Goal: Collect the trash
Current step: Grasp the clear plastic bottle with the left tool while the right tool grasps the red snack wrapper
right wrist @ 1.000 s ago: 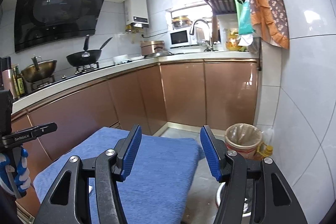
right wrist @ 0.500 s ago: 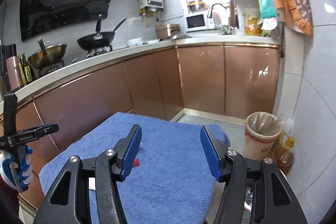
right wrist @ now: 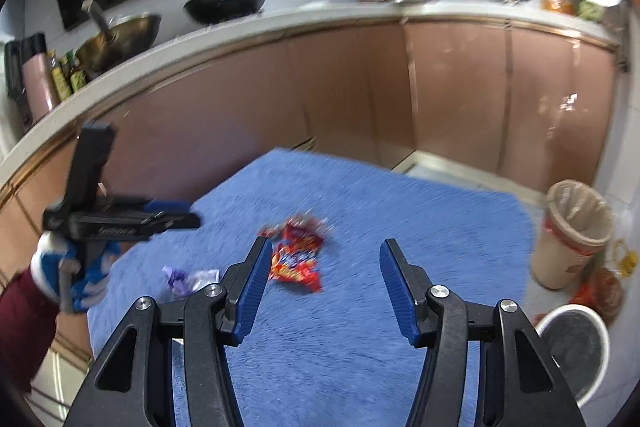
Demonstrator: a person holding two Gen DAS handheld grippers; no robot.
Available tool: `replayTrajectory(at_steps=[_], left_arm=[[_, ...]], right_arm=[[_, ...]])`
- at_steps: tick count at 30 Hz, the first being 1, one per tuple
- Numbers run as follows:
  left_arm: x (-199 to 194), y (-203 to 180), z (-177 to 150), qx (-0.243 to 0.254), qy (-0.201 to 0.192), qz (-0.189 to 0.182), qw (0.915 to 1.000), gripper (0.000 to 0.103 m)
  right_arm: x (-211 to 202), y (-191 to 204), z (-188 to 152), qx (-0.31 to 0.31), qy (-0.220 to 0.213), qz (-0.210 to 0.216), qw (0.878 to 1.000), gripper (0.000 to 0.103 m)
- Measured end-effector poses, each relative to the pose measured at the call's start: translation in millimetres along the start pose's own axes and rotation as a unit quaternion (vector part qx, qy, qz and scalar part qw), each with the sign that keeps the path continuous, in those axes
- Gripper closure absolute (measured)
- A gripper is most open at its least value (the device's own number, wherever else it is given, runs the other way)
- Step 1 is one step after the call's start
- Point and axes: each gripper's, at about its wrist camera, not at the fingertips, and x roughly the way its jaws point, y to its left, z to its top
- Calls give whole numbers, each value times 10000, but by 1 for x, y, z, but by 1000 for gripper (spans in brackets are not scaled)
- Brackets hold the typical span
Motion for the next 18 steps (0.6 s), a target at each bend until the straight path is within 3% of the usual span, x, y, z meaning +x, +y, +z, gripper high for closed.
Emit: replayTrajectory(at_steps=[8,12,18], left_arm=[[60,17,20,530,562,-108,9970,53],[85,18,27,691,745,-193,9946,53],[109,22,28,761,925,-358,9922,56]], right_arm=[[80,11,-3,-368,617,478,9963,54],[107,18,-2,-536,788,571,9938,54],[139,24,-4,-733,1025,708,9895,63]])
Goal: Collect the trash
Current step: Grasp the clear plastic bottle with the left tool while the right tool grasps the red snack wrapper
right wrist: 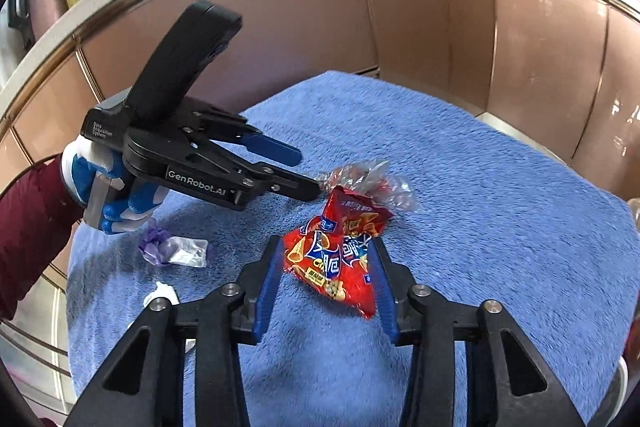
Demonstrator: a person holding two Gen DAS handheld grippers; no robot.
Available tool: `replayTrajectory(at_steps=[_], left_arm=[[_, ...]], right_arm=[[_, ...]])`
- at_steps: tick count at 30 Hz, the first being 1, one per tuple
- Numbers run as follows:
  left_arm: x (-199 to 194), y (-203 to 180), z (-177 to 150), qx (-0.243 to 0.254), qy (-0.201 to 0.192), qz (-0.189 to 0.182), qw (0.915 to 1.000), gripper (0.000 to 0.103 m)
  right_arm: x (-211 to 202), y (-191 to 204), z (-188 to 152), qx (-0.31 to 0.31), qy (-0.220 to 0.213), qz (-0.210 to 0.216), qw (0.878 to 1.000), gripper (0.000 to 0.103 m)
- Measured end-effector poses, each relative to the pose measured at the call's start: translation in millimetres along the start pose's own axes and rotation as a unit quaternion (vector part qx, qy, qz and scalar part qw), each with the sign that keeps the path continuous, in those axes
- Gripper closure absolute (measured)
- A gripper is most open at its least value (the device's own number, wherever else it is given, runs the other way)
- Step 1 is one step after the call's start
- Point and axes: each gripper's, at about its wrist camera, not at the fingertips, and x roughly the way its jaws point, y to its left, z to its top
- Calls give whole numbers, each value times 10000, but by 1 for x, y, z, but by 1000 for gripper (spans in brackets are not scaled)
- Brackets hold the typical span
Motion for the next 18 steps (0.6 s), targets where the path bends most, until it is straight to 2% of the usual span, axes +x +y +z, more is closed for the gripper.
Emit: replayTrajectory(at_steps=[1,3,8,12,18], left_arm=[[3,0,0,-1,21,-22,10000,59],[7,1,0,-18,68,-57,10000,75],[12,0,-3,-31,93,-2,10000,89],[4,-3,-3,-96,-12,48,9999,92],[-27,-13,-12,-147,-225,214,9994,92]], right_arm=[[3,0,0,-18,26,-1,10000,65],[10,-1,0,-38,83,26,10000,71],[18,-2,-1,-72,162,48,9998,89],[21,-3,2,-28,156,64,9999,94],[-2,-1,1,79,-29,5,10000,98]])
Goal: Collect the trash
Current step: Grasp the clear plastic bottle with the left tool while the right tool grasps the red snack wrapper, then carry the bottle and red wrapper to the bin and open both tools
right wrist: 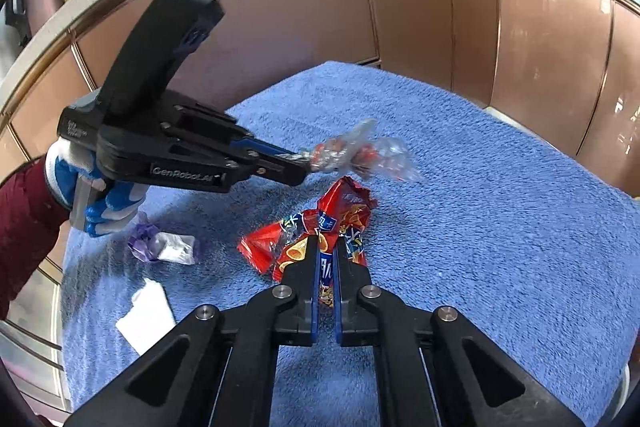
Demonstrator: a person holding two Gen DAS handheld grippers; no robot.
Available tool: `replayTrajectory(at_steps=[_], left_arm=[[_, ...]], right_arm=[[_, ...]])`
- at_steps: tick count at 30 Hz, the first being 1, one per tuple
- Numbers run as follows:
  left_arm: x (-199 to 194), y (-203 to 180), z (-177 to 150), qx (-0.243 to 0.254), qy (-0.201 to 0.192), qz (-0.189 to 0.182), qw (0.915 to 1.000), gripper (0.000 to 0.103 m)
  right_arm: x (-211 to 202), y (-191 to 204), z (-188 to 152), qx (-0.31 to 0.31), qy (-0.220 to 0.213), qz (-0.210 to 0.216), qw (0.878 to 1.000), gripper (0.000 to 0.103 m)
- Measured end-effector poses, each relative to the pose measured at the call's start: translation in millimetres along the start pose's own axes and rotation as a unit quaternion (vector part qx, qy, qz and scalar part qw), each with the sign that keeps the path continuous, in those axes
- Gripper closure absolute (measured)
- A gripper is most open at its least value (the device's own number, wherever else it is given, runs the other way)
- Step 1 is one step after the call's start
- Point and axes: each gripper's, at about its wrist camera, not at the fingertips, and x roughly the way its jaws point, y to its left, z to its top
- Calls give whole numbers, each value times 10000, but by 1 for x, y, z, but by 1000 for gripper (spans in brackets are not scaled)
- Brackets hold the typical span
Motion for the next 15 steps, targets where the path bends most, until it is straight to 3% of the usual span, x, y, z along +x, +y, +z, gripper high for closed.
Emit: replayTrajectory(at_steps=[7,15], left_arm=[[-57,-11,-15,-169,-440,256,9986,93],[-114,-55,-20,4,-808,433,9958,93]], right_arm=[[-45,12,-6,0,-280,-161,9995,98],[-109,12,-17,176,-726,-366,9965,98]])
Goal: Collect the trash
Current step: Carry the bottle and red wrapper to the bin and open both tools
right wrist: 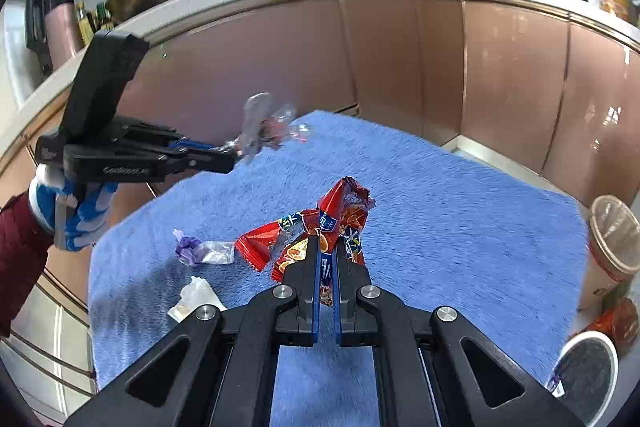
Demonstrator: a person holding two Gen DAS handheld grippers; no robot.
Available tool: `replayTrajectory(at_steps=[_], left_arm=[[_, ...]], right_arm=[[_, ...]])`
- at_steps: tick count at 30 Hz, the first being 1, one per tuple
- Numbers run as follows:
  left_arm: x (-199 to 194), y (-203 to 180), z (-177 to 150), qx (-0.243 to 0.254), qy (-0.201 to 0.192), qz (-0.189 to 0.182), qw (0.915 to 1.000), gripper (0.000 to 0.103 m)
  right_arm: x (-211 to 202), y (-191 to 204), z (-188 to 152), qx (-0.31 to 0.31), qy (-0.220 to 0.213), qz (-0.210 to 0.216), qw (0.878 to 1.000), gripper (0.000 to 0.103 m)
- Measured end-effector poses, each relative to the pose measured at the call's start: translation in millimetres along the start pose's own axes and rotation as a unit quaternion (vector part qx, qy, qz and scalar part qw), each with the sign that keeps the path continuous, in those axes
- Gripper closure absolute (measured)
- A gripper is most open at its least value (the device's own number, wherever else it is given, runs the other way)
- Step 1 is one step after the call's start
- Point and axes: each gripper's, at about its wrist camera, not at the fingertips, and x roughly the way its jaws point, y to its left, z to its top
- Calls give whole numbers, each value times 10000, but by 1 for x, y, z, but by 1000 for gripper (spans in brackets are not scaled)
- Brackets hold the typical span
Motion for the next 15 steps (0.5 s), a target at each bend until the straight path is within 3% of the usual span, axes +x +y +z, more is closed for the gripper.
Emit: replayTrajectory(at_steps=[6,15], left_arm=[[-16,-47,14,60,-226,-91,9997,93],[6,-153,57,237,-296,-727,9966,93]], right_arm=[[-56,-15,-12,104,-352,-247,9990,98],[-143,-100,-48,840,-740,-1056,9881,98]])
